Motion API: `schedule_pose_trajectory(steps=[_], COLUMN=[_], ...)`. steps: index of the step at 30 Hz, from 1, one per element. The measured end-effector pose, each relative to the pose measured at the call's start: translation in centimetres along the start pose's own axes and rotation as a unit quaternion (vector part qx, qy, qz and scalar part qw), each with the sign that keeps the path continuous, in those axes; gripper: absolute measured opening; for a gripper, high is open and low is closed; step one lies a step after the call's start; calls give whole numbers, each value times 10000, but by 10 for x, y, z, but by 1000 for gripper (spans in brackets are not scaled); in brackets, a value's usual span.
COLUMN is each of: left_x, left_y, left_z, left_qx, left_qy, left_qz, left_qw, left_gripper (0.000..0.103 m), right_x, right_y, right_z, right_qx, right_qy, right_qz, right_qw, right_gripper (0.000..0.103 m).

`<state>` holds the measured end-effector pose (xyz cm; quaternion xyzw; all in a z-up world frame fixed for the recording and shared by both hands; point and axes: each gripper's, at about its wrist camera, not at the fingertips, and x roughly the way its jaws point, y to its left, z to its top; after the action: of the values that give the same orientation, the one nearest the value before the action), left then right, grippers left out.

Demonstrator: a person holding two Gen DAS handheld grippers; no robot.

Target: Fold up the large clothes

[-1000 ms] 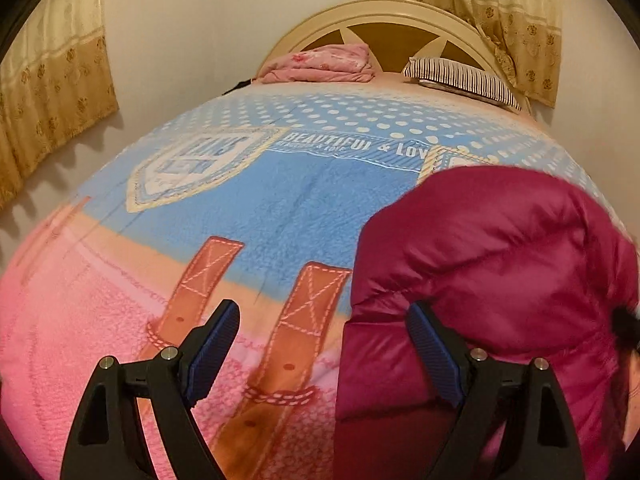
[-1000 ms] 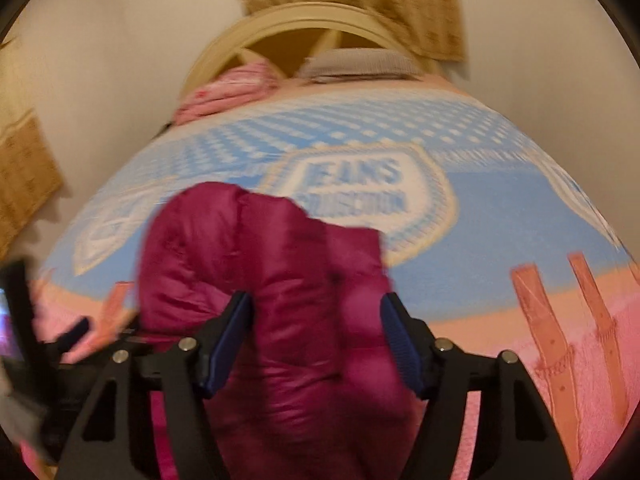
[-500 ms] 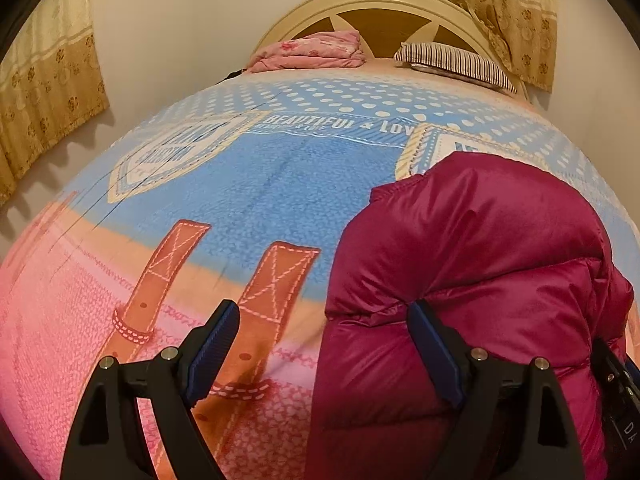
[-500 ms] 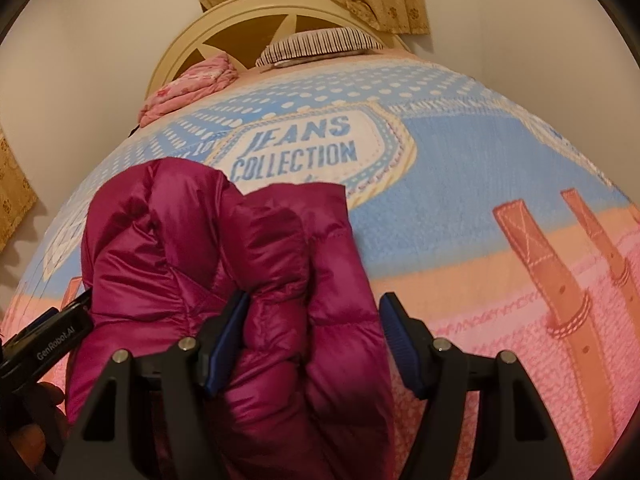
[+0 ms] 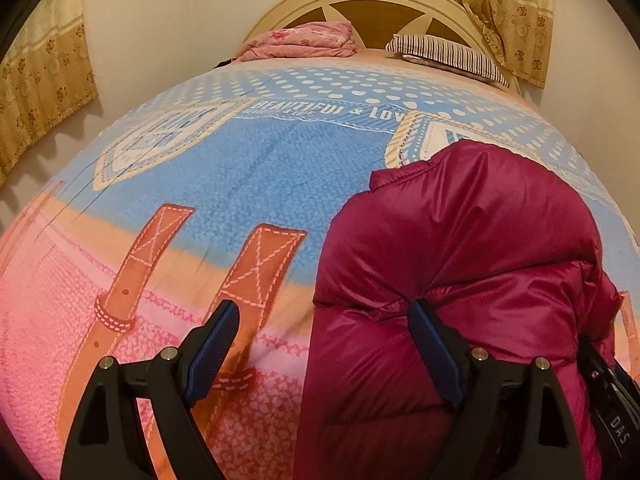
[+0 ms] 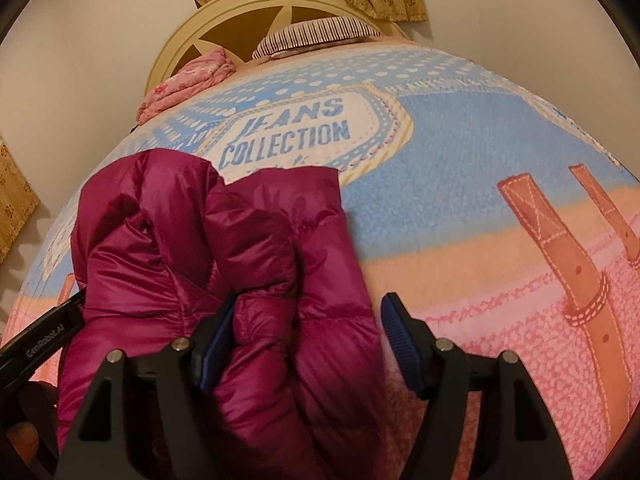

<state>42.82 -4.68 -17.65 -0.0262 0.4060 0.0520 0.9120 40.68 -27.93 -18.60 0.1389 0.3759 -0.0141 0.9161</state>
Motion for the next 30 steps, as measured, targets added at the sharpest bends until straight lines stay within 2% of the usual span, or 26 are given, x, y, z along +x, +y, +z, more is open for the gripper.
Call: schedule_pose_trajectory(steps=[11,16,24,30], left_x=[-12,-19,-14,-9], left_y=[8,5,7,11], left_z=[-15,-28,-28,-28], left_qx=[105,318,391,272], left_qy=[57,-161,-81,54], left_qz=[-275,-213,-328,-603], left_qw=[9995,9991,9987,9978], left_gripper=[87,87,87,87], right_x=[7,9,12,13], right_y=[-3,-3,-6,-7], right_z=[-2,-1,-2,-3], right_qx=[17,-4,-1,23], right_qy=[89,131,177,171], right_qz=[26,31,180,241], right_qw=[10000,9999,9997,9996], right_gripper=[73,74,75,75])
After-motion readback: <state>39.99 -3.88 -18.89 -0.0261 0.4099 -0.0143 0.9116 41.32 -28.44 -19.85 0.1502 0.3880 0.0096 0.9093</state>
